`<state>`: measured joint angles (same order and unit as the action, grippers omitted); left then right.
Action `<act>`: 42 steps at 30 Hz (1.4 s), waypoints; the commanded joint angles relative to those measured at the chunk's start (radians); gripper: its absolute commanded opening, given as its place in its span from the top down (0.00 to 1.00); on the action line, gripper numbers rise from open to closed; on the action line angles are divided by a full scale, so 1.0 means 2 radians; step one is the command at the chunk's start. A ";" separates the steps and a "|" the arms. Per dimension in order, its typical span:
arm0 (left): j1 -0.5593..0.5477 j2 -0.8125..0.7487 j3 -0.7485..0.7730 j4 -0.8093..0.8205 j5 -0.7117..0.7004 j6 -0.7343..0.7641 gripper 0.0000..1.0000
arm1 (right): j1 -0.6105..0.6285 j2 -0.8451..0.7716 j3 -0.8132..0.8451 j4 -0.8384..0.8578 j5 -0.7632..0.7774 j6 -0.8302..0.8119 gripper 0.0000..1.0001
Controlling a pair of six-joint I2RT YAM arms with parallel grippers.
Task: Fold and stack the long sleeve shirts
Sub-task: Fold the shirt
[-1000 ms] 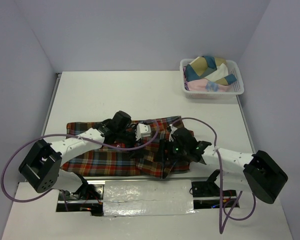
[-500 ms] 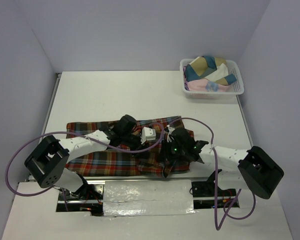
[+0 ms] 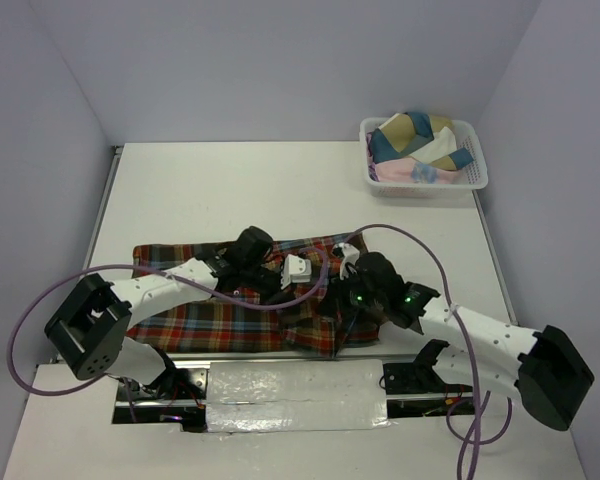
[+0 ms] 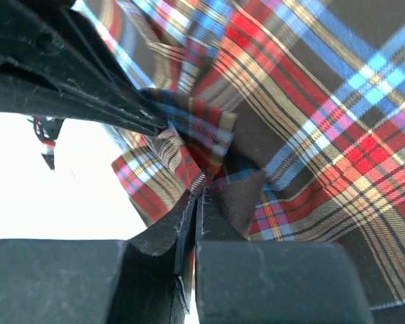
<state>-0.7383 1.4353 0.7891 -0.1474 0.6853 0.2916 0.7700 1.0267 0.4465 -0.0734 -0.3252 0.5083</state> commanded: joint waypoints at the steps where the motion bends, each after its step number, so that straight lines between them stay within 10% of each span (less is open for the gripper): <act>1: -0.001 -0.027 0.040 -0.043 0.034 0.060 1.00 | 0.010 -0.043 0.019 -0.016 0.024 -0.040 1.00; 15: -0.001 -0.002 0.165 -0.047 -0.093 0.028 1.00 | -0.002 -0.097 0.112 -0.126 0.223 -0.169 1.00; 42: 0.019 0.131 0.254 0.045 -0.221 0.083 1.00 | -0.158 0.110 0.175 0.024 0.202 -0.263 1.00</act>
<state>-0.7326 1.6798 1.2449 -0.0700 0.2859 0.4145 0.5007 1.2285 0.7464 -0.0734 0.0280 0.0429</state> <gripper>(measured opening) 0.024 0.012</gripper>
